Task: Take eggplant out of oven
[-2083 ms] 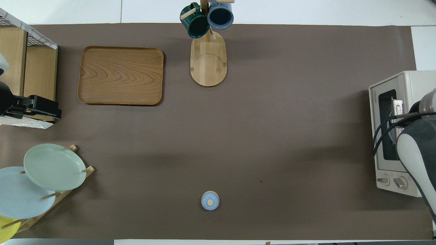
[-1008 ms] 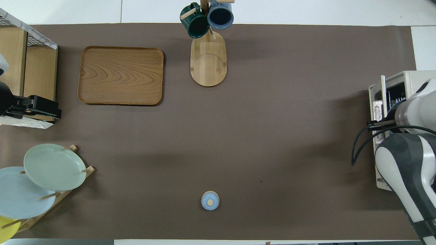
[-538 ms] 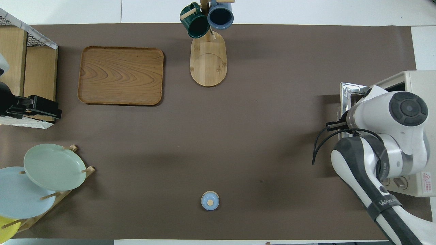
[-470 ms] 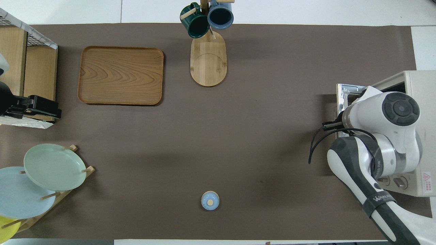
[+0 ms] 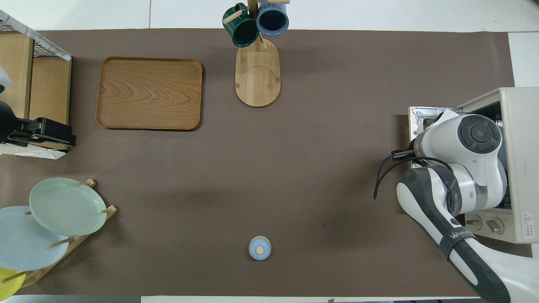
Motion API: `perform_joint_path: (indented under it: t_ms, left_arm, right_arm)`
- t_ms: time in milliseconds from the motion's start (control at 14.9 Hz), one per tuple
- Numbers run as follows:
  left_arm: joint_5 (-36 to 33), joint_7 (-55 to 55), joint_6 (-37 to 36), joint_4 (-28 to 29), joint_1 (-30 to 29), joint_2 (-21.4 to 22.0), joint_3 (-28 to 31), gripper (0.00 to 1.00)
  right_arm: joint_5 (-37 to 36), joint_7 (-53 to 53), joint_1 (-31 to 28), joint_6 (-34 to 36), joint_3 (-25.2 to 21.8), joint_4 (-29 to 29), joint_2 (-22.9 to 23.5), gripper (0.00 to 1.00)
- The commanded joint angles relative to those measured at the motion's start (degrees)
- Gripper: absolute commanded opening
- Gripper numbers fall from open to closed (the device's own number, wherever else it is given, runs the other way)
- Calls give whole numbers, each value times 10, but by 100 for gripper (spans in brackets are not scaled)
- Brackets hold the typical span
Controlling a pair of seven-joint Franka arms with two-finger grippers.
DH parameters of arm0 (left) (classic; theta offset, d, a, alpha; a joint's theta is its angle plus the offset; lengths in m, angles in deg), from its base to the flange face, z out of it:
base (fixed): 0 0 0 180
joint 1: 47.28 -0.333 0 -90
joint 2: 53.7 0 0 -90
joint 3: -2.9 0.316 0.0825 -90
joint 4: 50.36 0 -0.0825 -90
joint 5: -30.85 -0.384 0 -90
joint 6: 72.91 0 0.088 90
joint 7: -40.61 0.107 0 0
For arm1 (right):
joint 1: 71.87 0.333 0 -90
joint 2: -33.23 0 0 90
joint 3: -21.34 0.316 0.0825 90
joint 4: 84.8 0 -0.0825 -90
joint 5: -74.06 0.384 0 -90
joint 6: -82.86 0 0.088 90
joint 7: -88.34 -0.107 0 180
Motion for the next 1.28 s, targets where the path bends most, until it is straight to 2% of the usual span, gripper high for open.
perform_joint_path:
  t_ms: [0, 134, 403, 470, 538, 605, 739, 874, 1209]
  left_arm:
    - [-10, -1, -3, 2, -8, 6, -6, 100]
    - [-10, -1, -3, 2, -8, 6, -6, 100]
    - [-10, 2, -3, 2, -8, 6, -5, 100]
    - [-10, 2, -3, 2, -8, 6, -4, 100]
    - [-10, 1, -3, 2, -8, 6, -4, 100]
    - [-10, 1, -3, 2, -8, 6, -4, 100]
    - [-10, 2, -3, 2, -7, 6, -4, 100]
    - [-10, 2, -3, 2, -7, 5, -4, 100]
    - [-10, 2, -4, 2, -6, 6, -4, 100]
  right_arm:
    - [38, -11, 21, -7, -8, 6, 0, 0]
    - [43, -14, 36, 27, -9, 24, -2, 0]
    - [33, -10, 33, 177, -11, 112, -19, 0]
    - [30, -5, 27, 191, -13, 116, -29, 4]
    - [19, 9, 14, 193, -14, 114, -35, 17]
    - [9, 30, -3, 193, -13, 113, -35, 25]
    - [8, 82, -33, 183, -13, 102, -37, 33]
    - [8, 92, -37, 167, -13, 95, -37, 42]
    - [8, 98, -43, 117, -13, 49, -52, 42]
